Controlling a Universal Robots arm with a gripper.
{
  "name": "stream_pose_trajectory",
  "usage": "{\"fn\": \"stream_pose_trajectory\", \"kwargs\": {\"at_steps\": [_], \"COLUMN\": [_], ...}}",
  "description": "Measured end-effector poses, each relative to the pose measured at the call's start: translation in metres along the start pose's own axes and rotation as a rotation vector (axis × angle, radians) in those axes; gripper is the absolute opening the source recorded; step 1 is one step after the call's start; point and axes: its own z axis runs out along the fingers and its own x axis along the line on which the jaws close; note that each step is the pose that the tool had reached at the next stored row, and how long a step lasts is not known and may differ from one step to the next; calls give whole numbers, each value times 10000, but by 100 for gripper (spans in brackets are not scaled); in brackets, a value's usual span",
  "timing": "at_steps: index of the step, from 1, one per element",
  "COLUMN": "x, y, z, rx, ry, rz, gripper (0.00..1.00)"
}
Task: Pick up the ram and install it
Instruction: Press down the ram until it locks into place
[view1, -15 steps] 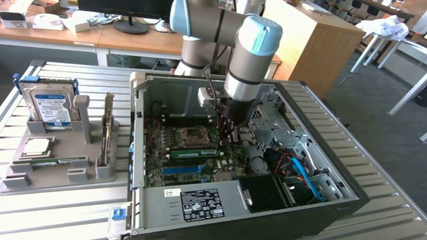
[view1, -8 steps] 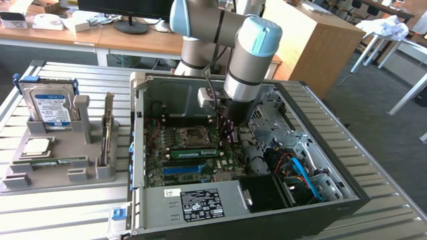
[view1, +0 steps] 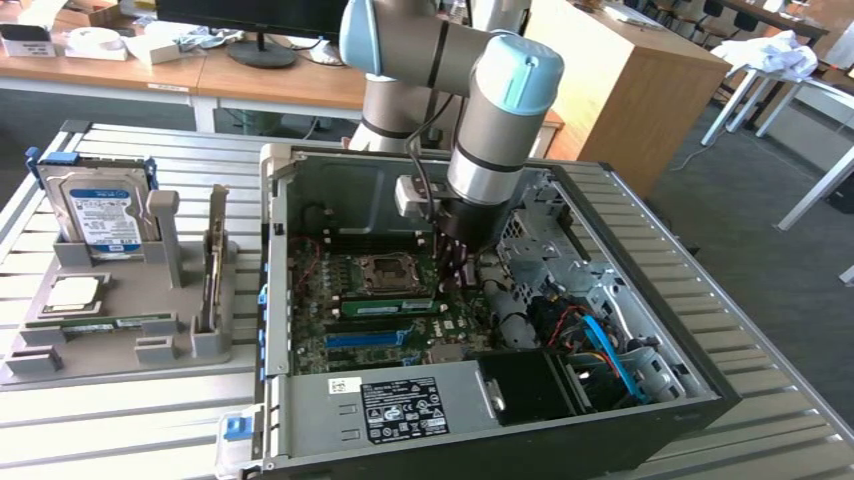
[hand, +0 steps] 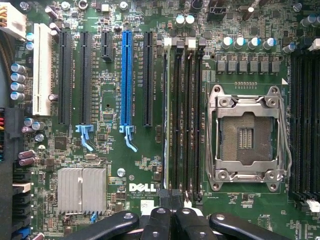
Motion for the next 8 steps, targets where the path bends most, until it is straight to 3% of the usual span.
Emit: {"fn": "stream_pose_trajectory", "kwargs": {"at_steps": [8], "x": [0], "y": [0], "z": [12], "rx": [0], "ry": [1], "rz": [0], "gripper": [10]}}
